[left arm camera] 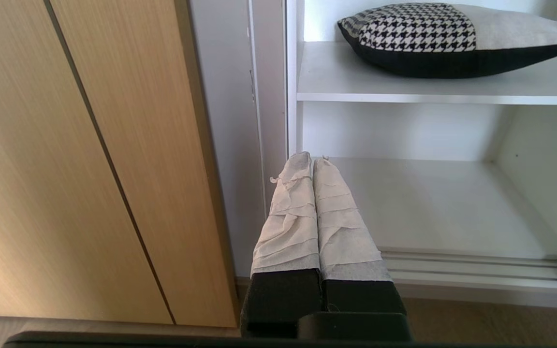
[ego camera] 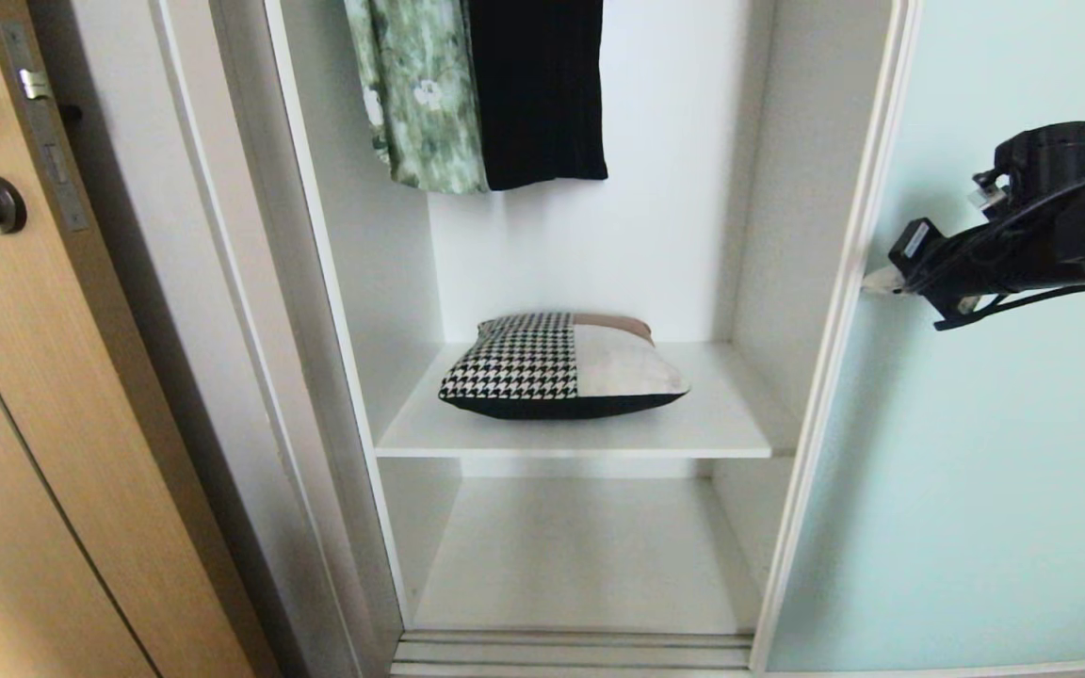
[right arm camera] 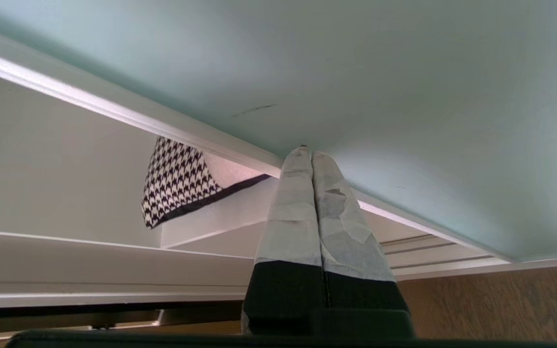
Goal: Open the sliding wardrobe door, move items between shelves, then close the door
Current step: Close the door
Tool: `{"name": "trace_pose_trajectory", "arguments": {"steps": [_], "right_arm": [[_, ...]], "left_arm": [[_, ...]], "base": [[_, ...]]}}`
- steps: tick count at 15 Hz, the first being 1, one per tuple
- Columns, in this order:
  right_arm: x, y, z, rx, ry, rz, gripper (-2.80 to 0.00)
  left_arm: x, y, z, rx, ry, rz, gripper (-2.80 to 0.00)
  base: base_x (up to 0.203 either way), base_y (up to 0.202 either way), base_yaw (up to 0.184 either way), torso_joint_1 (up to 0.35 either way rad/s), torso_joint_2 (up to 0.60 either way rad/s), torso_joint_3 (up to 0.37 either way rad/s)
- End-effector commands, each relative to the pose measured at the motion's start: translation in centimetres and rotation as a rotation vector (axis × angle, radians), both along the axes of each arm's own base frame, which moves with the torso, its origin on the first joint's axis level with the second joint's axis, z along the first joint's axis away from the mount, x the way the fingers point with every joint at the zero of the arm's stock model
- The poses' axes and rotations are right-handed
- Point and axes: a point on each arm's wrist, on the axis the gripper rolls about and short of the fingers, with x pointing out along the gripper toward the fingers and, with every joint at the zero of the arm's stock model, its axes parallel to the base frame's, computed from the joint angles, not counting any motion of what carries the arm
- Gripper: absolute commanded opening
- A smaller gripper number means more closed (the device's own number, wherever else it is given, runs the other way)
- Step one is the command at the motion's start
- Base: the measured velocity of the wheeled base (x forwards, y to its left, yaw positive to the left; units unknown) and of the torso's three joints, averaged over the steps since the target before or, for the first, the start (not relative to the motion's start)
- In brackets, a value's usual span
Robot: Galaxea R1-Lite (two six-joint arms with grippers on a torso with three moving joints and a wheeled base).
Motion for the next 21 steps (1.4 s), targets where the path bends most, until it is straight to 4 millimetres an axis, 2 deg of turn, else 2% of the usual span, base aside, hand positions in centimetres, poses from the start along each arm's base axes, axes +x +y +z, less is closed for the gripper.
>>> {"name": "trace_pose_trajectory", "arguments": {"steps": [1, 7, 10, 12, 16, 18, 21], "right_arm": [[-0.5, 2.6, 0.8, -0.008, -0.014, 0.039, -2.8], [-2.6, 12.1, 1.8, -0.058, -0.028, 0.171, -2.8], [-5.5, 15.8, 2.0, -0.08, -0.016, 0.252, -2.8], [-7.6, 16.7, 3.1, -0.078, -0.039, 0.296, -2.8], [-10.6, 16.6, 4.9, -0.062, -0.063, 0.346, -2.8], [-11.4, 16.7, 5.1, -0.06, -0.063, 0.377, -2.8], [-11.3, 16.7, 5.0, -0.058, -0.064, 0.381, -2.8]], "left_arm": [[0.0, 0.0, 0.0, 0.0, 0.002, 0.0, -2.8], [0.0, 0.0, 0.0, 0.0, 0.003, 0.0, -2.8], [0.0, 0.0, 0.0, 0.0, 0.003, 0.0, -2.8], [0.0, 0.0, 0.0, 0.0, 0.002, 0.0, -2.8], [0.0, 0.0, 0.0, 0.0, 0.002, 0.0, -2.8], [0.0, 0.0, 0.0, 0.0, 0.002, 0.0, -2.8], [0.0, 0.0, 0.0, 0.0, 0.003, 0.0, -2.8]], "base": [[0.0, 0.0, 0.0, 0.0, 0.0, 0.0], [0.0, 0.0, 0.0, 0.0, 0.0, 0.0], [0.0, 0.0, 0.0, 0.0, 0.0, 0.0], [0.0, 0.0, 0.0, 0.0, 0.0, 0.0], [0.0, 0.0, 0.0, 0.0, 0.0, 0.0], [0.0, 0.0, 0.0, 0.0, 0.0, 0.0], [0.0, 0.0, 0.0, 0.0, 0.0, 0.0]]}}
